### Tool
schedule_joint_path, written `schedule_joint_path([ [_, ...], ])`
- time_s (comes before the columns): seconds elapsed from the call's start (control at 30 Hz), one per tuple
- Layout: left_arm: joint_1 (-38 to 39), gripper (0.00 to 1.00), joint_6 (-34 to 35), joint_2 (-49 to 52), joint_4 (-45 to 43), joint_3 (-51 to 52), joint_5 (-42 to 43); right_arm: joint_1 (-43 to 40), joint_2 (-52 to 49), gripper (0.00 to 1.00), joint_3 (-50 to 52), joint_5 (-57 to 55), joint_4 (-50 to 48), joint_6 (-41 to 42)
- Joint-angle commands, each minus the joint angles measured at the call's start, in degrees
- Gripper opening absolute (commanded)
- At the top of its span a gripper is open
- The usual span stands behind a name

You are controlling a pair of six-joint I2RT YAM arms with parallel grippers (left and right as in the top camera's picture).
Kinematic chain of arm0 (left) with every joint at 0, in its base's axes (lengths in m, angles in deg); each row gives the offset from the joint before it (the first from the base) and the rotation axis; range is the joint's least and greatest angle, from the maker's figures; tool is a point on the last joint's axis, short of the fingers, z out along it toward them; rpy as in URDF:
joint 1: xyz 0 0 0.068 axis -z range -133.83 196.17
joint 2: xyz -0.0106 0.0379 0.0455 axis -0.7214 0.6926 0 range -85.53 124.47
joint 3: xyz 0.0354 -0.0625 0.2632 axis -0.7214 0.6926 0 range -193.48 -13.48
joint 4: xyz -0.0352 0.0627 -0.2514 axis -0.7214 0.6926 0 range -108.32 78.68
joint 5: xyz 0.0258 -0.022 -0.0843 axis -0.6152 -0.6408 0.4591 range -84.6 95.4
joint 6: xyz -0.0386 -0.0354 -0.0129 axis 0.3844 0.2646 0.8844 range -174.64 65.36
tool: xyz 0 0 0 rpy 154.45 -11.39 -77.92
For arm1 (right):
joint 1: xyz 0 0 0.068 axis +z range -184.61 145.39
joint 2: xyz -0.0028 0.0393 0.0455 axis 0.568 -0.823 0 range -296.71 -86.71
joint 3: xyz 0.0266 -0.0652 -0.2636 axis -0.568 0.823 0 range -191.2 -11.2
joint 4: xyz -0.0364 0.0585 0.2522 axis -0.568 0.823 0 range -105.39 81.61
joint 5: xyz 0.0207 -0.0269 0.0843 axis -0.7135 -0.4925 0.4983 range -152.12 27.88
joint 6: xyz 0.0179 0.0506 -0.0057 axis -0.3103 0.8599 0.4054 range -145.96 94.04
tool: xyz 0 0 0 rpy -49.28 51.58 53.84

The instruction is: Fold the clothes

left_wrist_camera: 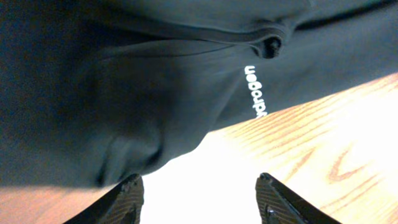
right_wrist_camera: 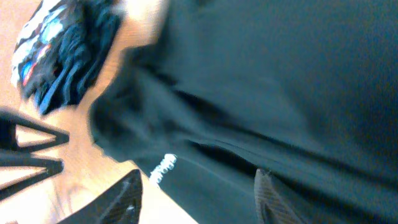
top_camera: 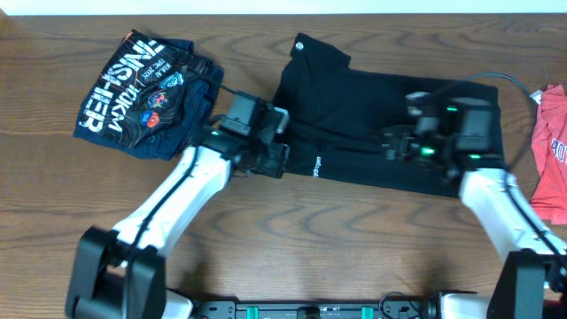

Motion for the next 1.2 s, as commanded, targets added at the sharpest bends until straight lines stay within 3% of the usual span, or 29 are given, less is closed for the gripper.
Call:
schedule_joint_path([
  [0.0, -2.43, 0.64, 2.32, -6.49, 2.56, -1.22, 0.55, 8.02, -2.64, 0.59, -1.07, -5.35, -3.54, -3.26],
  [0.17, -4.35, 0.72, 2.29, -15.02, 9.86, -1.22, 0.26, 14.53, -9.75, 0.6, -4.87, -15.21, -4.72, -2.54],
  [0.37, -4.63, 0.73, 2.27, -21.27, 14.05, -1.22, 0.07, 16.22, -18.86, 0.55, -10.82, -13.22, -4.59, -2.51],
  [0.57, -4.63, 0.73, 2.27, -21.79, 16.04, -1.22, 0.07, 18.14, -21.18, 0.41, -11.87, -12.98, 0.26, -4.98],
  [0.73, -4.63, 0.73, 2.29, -21.77, 16.22, -1.22, -2.89, 18.56, -21.18, 0.41, -11.87, -15.26, 5.11, -9.18],
  [0.87, -4.63, 0.74, 2.29, -21.77, 16.22, -1.2, -2.93, 19.06, -21.16, 0.49, -11.87, -15.13, 8.11, -13.22],
  [0.97, -4.63, 0.74, 2.29, -21.73, 16.22, -1.2, -2.93, 19.21, -21.16, 0.49, -11.87, -15.39, 8.35, -14.12],
  [1.07, -4.63, 0.74, 2.29, -21.73, 16.24, -1.22, -2.93, 19.19, -21.16, 0.32, -11.87, -15.34, 7.13, -13.99],
  [1.17, -4.63, 0.74, 2.29, -21.7, 16.24, -1.22, -2.93, 19.15, -21.14, 0.06, -11.91, -15.32, 4.9, -11.41],
])
